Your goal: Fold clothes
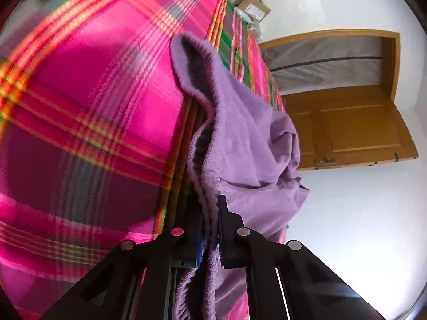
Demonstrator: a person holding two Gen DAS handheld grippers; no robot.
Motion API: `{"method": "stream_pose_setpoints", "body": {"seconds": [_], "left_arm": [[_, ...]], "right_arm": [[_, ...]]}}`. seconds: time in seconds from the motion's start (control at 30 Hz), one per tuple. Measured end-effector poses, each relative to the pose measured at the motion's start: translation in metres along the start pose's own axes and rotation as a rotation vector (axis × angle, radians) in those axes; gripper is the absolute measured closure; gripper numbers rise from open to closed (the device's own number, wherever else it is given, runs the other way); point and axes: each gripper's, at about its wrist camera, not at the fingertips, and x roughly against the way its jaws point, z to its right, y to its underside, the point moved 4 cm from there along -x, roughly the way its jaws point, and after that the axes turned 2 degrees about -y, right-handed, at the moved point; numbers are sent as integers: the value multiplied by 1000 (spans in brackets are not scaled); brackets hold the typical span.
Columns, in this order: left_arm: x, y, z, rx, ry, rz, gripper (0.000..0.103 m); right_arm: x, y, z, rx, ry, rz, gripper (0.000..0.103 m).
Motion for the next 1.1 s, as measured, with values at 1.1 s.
{"method": "stream_pose_setpoints", "body": {"seconds": [1.1], "left_arm": [[10,-12,-32,95,-13,62,94]], "right_arm": [[147,72,302,-655,525,103,62]]}}
